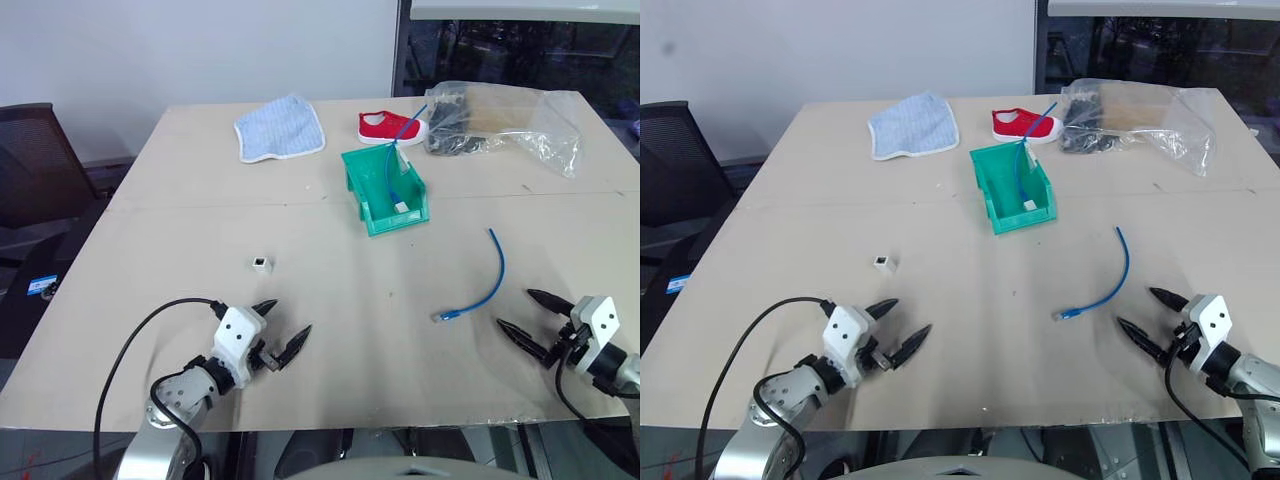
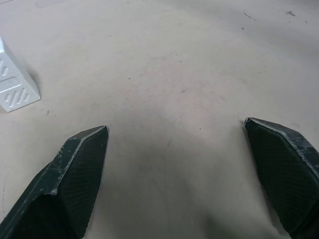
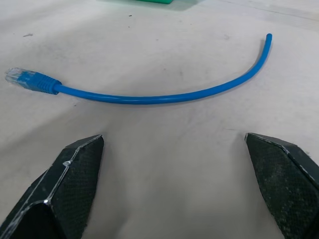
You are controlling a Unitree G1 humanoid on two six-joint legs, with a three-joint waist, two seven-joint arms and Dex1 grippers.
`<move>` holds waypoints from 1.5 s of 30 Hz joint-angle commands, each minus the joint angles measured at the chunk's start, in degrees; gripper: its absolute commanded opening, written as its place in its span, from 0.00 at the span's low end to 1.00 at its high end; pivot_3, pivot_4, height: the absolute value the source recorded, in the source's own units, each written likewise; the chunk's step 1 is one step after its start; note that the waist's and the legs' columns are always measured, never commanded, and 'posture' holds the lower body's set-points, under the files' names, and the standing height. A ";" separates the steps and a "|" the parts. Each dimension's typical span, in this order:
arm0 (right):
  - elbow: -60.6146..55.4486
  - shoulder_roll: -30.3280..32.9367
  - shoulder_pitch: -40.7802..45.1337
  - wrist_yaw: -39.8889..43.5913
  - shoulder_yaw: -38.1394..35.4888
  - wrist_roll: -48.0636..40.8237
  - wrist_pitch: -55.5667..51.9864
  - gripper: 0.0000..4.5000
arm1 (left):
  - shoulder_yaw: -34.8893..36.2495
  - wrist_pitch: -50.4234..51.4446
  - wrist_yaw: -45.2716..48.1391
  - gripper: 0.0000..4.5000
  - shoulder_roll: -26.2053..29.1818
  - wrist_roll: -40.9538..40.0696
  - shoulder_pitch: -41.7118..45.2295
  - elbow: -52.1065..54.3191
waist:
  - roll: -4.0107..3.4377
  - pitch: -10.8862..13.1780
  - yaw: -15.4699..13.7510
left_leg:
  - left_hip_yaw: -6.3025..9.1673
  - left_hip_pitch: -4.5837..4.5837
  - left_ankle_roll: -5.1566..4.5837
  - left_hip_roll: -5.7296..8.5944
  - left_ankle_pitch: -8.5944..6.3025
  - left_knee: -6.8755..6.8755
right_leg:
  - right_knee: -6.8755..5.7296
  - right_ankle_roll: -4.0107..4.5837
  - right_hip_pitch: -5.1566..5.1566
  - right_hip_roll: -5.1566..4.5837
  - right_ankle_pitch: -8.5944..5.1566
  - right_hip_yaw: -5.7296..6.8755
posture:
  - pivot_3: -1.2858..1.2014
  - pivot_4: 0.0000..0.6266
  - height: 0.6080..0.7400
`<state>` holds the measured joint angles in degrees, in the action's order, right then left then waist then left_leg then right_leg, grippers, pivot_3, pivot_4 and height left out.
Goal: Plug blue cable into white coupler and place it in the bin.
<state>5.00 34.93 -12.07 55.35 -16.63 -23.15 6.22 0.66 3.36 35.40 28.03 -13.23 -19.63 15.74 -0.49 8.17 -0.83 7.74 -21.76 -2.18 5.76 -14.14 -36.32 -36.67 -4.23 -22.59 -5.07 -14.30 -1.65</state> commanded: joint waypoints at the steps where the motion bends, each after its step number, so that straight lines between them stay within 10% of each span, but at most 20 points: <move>1: -1.05 1.32 1.05 1.08 -0.91 -0.67 0.36 0.99 | -1.00 1.59 1.31 1.00 1.00 1.13 -1.29 -2.91 | -0.01 0.00 0.00 | 0.00 0.00 0.00 0.00 0.00 0.00 | -0.01 0.00 0.00 0.00 0.00 0.01 | 0.52 0.24 1.00; 21: -7.43 9.65 16.80 12.62 19.30 7.05 -9.49 0.99 | -6.99 15.02 24.54 1.00 15.86 -12.05 20.14 13.99 | 0.74 0.84 0.16 | 0.06 -0.29 -0.01 -0.02 0.03 -0.09 | -0.03 -0.17 -0.30 0.04 0.15 0.12 | 0.52 0.24 1.00; 24: -4.78 9.94 19.52 15.35 21.50 8.31 -7.58 0.83 | -7.33 15.56 25.66 1.00 17.04 -11.59 22.21 13.99 | 0.74 0.98 0.09 | 0.08 -0.32 0.02 -0.03 0.04 -0.09 | -0.03 -0.17 -0.33 0.07 0.15 0.15 | 0.52 0.24 1.00; 31: -3.18 8.75 22.50 17.35 24.18 9.30 -6.15 0.02 | -6.62 16.29 25.34 1.00 17.00 -11.65 22.99 14.09 | 0.82 1.06 0.09 | 0.08 -0.32 0.05 -0.03 0.04 -0.08 | -0.03 -0.17 -0.33 0.06 0.16 0.14 | 0.52 0.24 1.00; 45: 14.95 -3.99 46.71 15.76 32.29 15.70 -12.79 0.02 | -5.56 16.89 25.55 1.00 17.90 -10.68 28.11 8.50 | 0.87 1.16 0.62 | 0.08 -0.27 0.33 -0.05 0.22 -0.11 | -0.14 -0.10 -0.41 0.17 0.22 0.09 | 0.52 0.24 1.00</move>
<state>18.55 31.65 33.15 71.41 14.96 -8.30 -5.82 -6.00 20.86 60.57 45.30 -24.43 7.70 24.84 0.38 9.32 -0.21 7.82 -22.07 -1.83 5.71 -13.92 -36.42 -36.83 -4.33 -23.07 -4.90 -14.07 -1.57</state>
